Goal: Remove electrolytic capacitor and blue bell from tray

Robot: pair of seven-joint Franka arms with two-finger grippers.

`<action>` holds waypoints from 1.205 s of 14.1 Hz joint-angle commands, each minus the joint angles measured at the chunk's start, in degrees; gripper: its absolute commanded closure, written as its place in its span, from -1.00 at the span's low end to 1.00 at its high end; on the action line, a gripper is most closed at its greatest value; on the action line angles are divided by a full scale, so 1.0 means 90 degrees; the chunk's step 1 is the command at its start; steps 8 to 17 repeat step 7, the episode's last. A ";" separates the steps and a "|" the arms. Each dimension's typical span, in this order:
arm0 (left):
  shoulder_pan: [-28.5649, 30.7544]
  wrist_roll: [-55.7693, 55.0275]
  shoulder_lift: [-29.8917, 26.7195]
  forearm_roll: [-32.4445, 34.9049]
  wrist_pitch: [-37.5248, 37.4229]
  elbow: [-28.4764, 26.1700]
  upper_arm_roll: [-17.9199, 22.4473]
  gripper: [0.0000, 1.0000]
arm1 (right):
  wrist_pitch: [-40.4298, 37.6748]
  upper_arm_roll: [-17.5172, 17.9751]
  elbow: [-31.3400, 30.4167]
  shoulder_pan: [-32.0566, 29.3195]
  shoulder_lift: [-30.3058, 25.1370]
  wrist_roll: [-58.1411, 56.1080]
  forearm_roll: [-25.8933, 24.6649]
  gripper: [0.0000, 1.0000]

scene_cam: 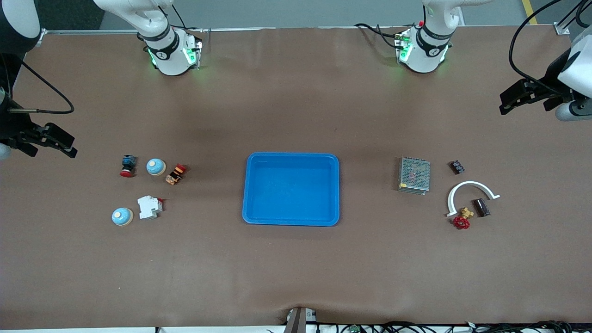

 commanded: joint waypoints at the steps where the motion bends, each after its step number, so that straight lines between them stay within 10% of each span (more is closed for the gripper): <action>1: 0.0022 0.0149 0.0015 -0.0076 -0.0085 0.0097 -0.0021 -1.00 | -0.0134 -0.0072 0.0322 0.0073 0.0008 0.0034 0.0059 -1.00; 17: 0.0041 0.0149 0.0015 -0.0095 -0.0085 0.0097 -0.0021 -1.00 | -0.0769 -0.0072 0.0879 0.0072 -0.0002 0.0053 0.0059 -1.00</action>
